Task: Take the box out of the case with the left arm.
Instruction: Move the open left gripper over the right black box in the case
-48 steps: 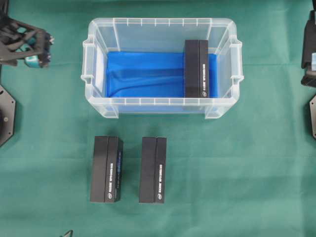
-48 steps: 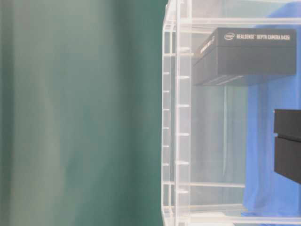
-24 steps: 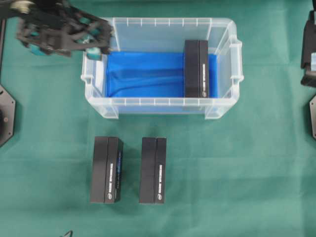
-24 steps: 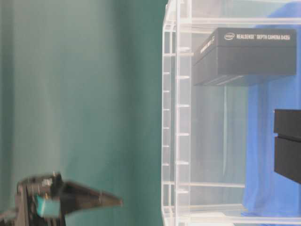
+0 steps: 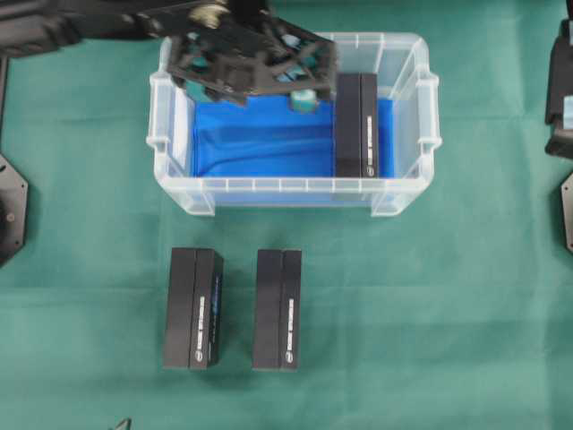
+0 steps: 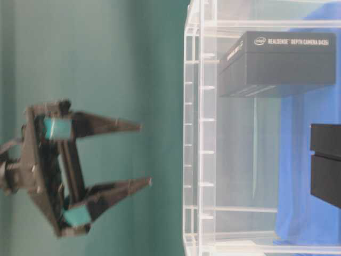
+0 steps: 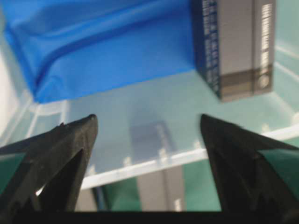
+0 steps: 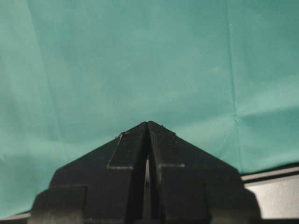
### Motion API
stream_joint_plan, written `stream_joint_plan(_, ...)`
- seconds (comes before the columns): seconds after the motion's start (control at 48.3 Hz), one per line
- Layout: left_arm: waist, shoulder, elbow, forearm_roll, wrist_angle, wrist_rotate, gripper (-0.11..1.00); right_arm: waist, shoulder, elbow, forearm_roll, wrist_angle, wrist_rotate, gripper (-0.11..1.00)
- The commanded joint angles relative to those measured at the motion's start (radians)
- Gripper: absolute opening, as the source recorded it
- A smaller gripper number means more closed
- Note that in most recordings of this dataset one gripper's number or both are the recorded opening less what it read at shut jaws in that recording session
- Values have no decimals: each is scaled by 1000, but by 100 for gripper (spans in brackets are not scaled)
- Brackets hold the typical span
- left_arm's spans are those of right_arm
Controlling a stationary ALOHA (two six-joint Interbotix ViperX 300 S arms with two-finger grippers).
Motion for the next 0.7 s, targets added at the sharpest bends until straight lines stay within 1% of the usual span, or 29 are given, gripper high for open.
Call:
stream_joint_plan(0.0,-3,9,-69,2,2,2,84,0,-2,-6,-3,-3,0,0)
stream_joint_plan(0.166,-5,67,-140,-6,5,3,84,0,-3,0,-3,-3,-2,0)
stream_joint_plan(0.269,-12,123,-193,-20,5,3,84,0,-3,6,-3,-3,-2,0)
stream_joint_plan(0.435,-26,210,-290,-25,8,5,84,0,-3,6,-3,-3,0,0)
stream_joint_plan(0.58,-25,273,-388,-28,48,15,84,0,-3,8,-3,-3,-2,0)
stream_joint_plan(0.683,-21,302,-434,-26,71,34,84,0,-3,9,-3,-2,-2,0)
